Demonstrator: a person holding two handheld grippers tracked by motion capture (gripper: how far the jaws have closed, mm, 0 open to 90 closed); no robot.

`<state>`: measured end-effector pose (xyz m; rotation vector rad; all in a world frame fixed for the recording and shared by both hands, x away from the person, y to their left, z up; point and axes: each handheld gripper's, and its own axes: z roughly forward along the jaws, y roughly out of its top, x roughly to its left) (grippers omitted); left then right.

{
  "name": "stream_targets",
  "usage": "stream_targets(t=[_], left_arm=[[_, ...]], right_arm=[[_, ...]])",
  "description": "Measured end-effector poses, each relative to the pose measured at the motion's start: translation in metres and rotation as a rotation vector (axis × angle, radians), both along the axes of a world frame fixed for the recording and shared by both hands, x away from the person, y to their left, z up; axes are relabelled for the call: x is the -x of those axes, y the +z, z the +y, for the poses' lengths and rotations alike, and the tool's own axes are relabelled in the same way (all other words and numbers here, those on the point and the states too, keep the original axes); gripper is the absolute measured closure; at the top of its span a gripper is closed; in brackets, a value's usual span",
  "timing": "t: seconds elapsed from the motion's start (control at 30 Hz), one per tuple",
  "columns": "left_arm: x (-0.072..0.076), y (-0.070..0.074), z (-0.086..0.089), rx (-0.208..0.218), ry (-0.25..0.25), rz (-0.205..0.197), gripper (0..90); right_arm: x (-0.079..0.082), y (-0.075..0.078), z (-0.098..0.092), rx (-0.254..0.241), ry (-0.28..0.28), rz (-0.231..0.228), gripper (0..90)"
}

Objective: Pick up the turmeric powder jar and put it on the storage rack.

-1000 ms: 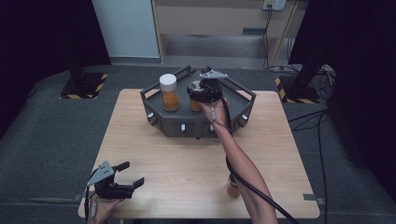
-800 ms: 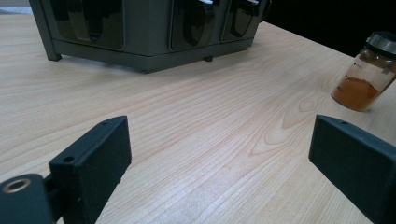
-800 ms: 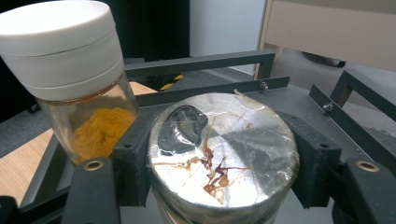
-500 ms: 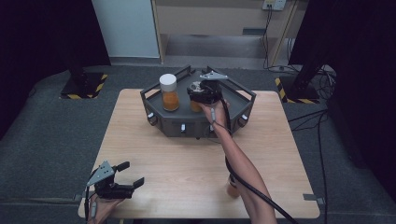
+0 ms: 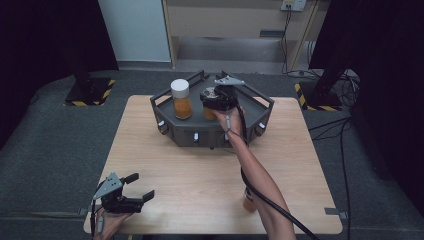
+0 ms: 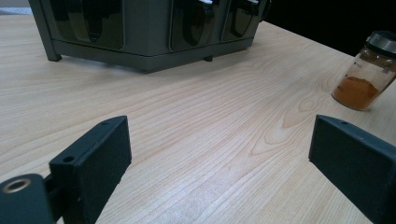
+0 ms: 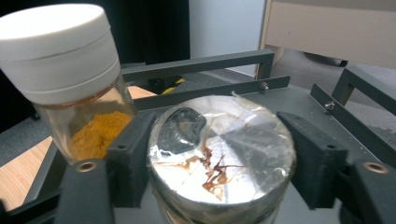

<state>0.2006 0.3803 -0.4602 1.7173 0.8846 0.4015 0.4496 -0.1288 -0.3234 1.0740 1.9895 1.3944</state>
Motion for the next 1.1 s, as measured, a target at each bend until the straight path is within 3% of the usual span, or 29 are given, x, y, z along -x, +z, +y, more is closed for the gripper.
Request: stream_targets(t=[0.17,0.27,0.67,1.1], left_arm=[[0.0,0.0,0.0,-0.003,0.0,-0.002,4.9],[0.0,0.0,0.0,-0.002,0.001,-0.001,4.9],[0.0,0.0,-0.001,-0.005,-0.002,-0.001,4.9],[0.0,0.001,-0.001,-0.006,0.0,0.0,4.9]], right_arm=[[0.0,0.005,-0.004,-0.018,0.006,-0.002,18.5],[0.004,0.009,-0.005,-0.02,0.006,-0.026,16.1],[0.019,0.04,-0.015,-0.007,0.062,-0.09,13.9],[0.039,0.056,-0.032,-0.001,0.11,-0.128,13.2]])
